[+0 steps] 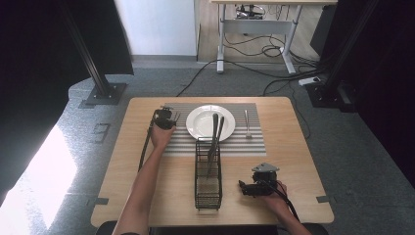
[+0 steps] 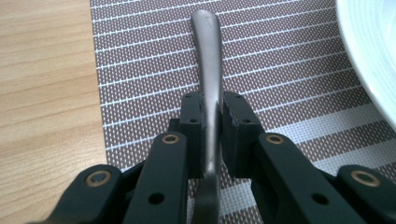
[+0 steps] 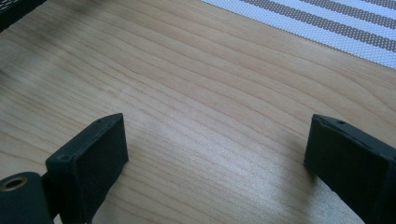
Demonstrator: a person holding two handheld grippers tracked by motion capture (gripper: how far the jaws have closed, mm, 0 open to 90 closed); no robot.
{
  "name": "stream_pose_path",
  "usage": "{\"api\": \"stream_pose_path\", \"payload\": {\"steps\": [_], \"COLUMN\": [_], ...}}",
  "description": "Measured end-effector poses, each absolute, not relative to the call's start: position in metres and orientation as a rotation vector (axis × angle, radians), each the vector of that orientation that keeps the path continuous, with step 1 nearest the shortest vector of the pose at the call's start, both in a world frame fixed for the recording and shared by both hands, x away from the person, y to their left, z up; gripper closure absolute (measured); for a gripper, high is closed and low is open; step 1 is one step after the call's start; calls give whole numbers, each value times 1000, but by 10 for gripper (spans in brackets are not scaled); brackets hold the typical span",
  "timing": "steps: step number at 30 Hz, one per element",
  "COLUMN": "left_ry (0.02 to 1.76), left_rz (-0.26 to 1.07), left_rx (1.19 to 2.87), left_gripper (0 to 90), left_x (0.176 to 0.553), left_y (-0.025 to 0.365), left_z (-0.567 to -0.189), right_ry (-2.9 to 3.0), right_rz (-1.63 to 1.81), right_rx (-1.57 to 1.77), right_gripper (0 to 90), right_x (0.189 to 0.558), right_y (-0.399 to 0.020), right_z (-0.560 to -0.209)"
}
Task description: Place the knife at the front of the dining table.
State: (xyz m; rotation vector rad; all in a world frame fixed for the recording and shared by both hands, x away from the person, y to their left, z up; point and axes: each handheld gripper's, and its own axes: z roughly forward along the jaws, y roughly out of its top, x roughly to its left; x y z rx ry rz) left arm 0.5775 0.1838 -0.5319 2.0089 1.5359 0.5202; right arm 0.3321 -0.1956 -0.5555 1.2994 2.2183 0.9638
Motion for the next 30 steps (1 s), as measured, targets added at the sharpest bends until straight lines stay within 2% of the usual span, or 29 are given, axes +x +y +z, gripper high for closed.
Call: {"api": "stream_pose_path", "payload": {"steps": [14, 16, 17, 19, 25, 30], "left_ry": [1568, 1554, 1542, 1528, 1502, 1484], "left_rz": [505, 494, 503, 498, 483, 494], "left_rx": [1946, 1947, 1932, 1917, 1939, 1977], "left_gripper": [791, 716, 716, 618, 586, 581], "left_x": [596, 594, 592, 588, 567, 535], "left_y": [190, 191, 192, 194, 197, 200], "left_z": [-533, -532, -529, -526, -520, -525], "right_ry": [2219, 2219, 2219, 2220, 2226, 2231], "right_rz": [964, 964, 964, 964, 967, 971], "right_rx": [1299, 1299, 1299, 1297, 1287, 1282], "right_gripper": [61, 61, 62, 62, 68, 66], "right_x": [332, 332, 332, 332, 331, 332], "right_y": [-196, -196, -196, -196, -195, -195], "right_z": [-556, -556, -556, -556, -555, -555]}}
